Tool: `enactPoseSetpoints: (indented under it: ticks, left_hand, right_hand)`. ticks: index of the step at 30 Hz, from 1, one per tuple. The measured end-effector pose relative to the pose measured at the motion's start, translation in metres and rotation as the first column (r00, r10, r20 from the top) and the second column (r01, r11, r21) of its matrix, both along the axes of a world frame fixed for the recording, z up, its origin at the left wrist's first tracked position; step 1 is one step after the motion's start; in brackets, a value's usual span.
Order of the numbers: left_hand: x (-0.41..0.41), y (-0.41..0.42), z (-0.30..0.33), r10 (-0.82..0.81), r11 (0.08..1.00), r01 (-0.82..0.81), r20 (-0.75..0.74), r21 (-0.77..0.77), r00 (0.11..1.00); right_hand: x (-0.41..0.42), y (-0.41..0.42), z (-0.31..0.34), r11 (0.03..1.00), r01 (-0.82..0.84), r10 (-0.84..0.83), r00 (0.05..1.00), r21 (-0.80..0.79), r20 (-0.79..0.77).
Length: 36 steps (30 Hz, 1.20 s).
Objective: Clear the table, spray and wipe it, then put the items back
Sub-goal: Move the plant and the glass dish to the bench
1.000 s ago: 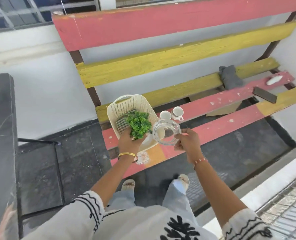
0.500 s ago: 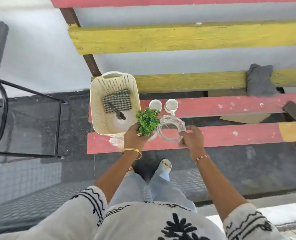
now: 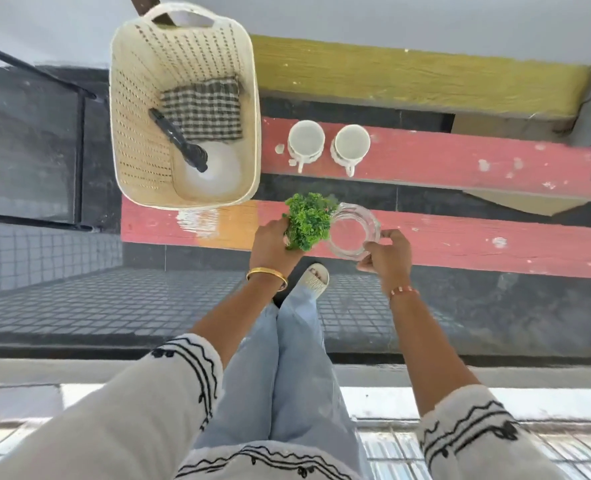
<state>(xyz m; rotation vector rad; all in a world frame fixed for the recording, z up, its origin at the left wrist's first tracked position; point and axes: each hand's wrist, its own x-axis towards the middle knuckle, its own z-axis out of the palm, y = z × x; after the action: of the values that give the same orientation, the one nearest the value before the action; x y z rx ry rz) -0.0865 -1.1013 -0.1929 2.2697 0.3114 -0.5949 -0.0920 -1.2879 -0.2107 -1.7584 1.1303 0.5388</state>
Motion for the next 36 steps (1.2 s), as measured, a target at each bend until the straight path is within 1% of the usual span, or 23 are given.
enactPoseSetpoints:
  ticks: [4, 9, 15, 16, 18, 20, 21, 22, 23, 25, 27, 28, 30, 33, 34, 36]
  left_hand:
    - [-0.006, 0.002, -0.033, -0.003, 0.999, 0.003, -0.006, 0.04, 1.0]
    - [-0.009, 0.007, -0.046, -0.018, 0.995, 0.018, -0.001, 0.095, 1.0]
    - [-0.006, 0.006, -0.046, -0.014, 0.996, 0.011, 0.028, 0.092, 1.0]
    - [-0.005, 0.006, -0.046, -0.013, 0.997, 0.011, 0.031, 0.082, 0.999]
    - [-0.005, 0.007, -0.045, -0.008, 0.998, 0.005, 0.038, 0.064, 0.999]
    - [-0.006, 0.008, -0.043, 0.0, 0.999, -0.002, 0.04, 0.052, 0.999]
    - [-0.007, 0.008, -0.043, 0.009, 0.999, -0.011, 0.042, 0.044, 0.999]
    - [-0.008, 0.009, -0.042, 0.017, 0.999, -0.019, 0.041, 0.039, 0.999]
    - [-0.009, 0.011, -0.042, 0.024, 0.999, -0.025, 0.042, 0.034, 0.999]
    - [-0.009, 0.012, -0.042, 0.039, 0.999, -0.039, 0.037, 0.019, 0.999]
    - [-0.01, 0.012, -0.04, 0.073, 0.997, -0.073, 0.028, -0.008, 0.997]
    - [-0.011, 0.012, -0.038, 0.095, 0.995, -0.094, 0.028, -0.02, 0.995]
    - [-0.011, 0.012, -0.037, 0.142, 0.989, -0.141, 0.015, -0.041, 0.99]
    - [-0.01, 0.012, -0.037, 0.182, 0.981, -0.182, -0.011, -0.063, 0.983]
    - [-0.009, 0.013, -0.036, 0.196, 0.977, -0.197, -0.03, -0.086, 0.98]
    - [-0.01, 0.015, -0.032, 0.226, 0.952, -0.242, -0.1, -0.186, 0.969]
  right_hand:
    - [0.006, -0.007, -0.032, 0.994, -0.083, 0.082, 0.997, -0.076, -0.014]
    - [0.006, -0.009, -0.061, 0.987, -0.125, 0.12, 0.991, -0.098, -0.056]
    - [-0.001, -0.001, -0.078, 0.992, -0.093, 0.087, 0.994, -0.087, -0.071]
    - [-0.004, 0.0, -0.077, 0.99, -0.094, 0.087, 0.994, -0.106, -0.07]
    - [-0.005, 0.0, -0.066, 0.975, -0.068, 0.066, 0.998, -0.21, -0.02]
    - [-0.005, 0.003, -0.05, 0.946, 0.004, 0.018, 0.998, -0.324, 0.067]
    - [-0.003, 0.006, -0.043, 0.939, 0.038, 0.0, 0.994, -0.342, 0.111]
    - [0.001, 0.012, -0.034, 0.949, 0.053, -0.009, 0.99, -0.311, 0.144]
    - [0.005, 0.021, -0.026, 0.971, 0.041, -0.002, 0.986, -0.236, 0.165]
    - [0.013, 0.041, -0.009, 0.998, -0.067, 0.068, 0.98, -0.011, 0.188]
    - [0.02, 0.06, 0.003, 0.962, -0.184, 0.144, 0.97, 0.202, 0.197]
    - [0.022, 0.068, 0.006, 0.939, -0.23, 0.18, 0.962, 0.257, 0.204]
    - [0.025, 0.079, 0.008, 0.921, -0.28, 0.222, 0.949, 0.272, 0.225]
    - [0.023, 0.084, 0.004, 0.926, -0.274, 0.211, 0.946, 0.259, 0.246]
    - [0.021, 0.085, 0.004, 0.927, -0.275, 0.212, 0.945, 0.256, 0.248]
    - [0.017, 0.087, 0.002, 0.928, -0.293, 0.234, 0.939, 0.229, 0.253]
